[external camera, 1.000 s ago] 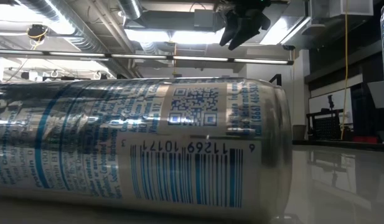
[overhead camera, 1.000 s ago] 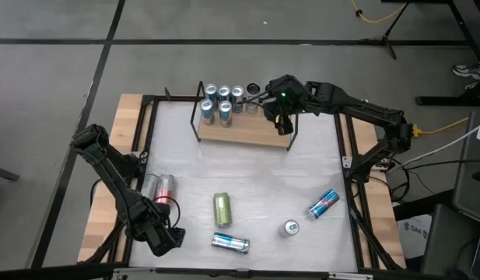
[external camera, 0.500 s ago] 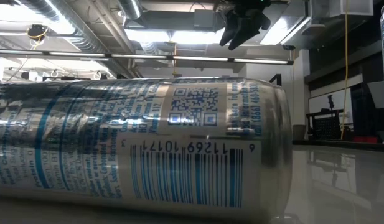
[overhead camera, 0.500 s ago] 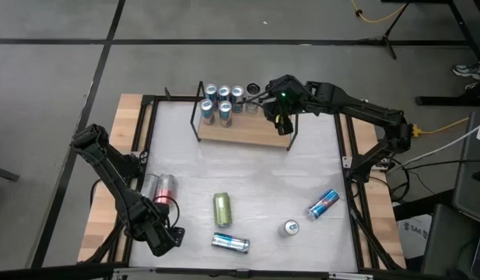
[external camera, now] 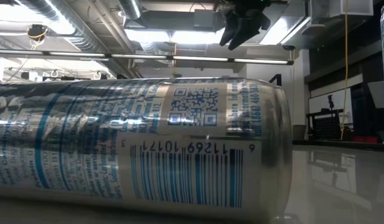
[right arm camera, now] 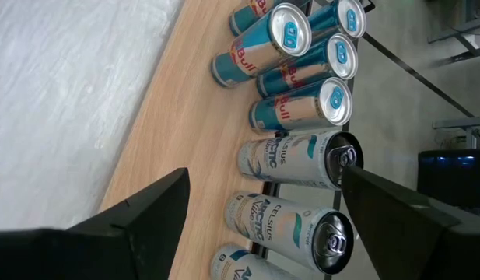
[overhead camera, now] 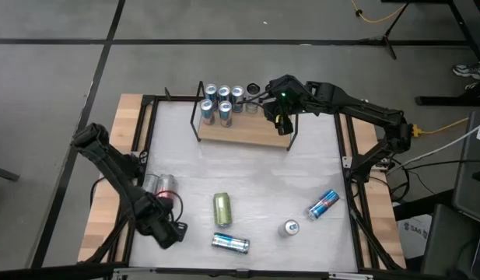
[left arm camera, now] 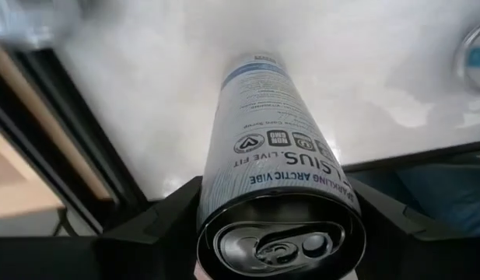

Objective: Place canned beverage on shelf
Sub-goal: Put the white blue soda can on the shelf

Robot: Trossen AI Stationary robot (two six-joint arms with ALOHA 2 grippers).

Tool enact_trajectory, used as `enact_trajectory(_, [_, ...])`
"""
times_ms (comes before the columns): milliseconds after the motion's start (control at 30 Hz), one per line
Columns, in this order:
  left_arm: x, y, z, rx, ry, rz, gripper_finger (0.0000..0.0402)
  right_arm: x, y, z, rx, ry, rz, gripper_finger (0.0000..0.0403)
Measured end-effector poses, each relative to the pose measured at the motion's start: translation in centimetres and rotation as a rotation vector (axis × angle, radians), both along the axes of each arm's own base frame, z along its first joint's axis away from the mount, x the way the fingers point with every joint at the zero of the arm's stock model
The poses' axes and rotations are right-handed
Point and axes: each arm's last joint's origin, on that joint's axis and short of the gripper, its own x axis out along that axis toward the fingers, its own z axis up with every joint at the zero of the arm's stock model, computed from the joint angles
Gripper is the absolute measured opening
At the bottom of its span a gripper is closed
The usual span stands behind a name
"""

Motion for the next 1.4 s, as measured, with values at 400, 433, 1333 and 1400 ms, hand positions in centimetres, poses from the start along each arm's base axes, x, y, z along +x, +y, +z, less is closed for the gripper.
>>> enact_trajectory(400, [1.5, 9.7, 2.4, 0.219, -0.045, -0.272, 0.0233, 0.0, 0.0, 0.0, -0.001, -0.002, 0.0, 0.0324])
enact_trajectory(433, [1.7, 10.7, 2.7, 0.228, -0.054, -0.304, 0.0233, 0.0, 0.0, 0.0, -0.001, -0.003, 0.0, 0.0324])
enact_trajectory(1333, [4.2, 25.6, 3.0, 0.38, -0.22, -1.397, 0.0251, 0.7, 0.2, 0.5, 0.111, -0.122, 0.064, 0.0324])
enact_trajectory(1400, [4.2, 25.2, 3.0, 0.372, -0.222, -1.466, 0.0252, 0.7, 0.2, 0.5, 0.111, -0.122, 0.064, 0.0324])
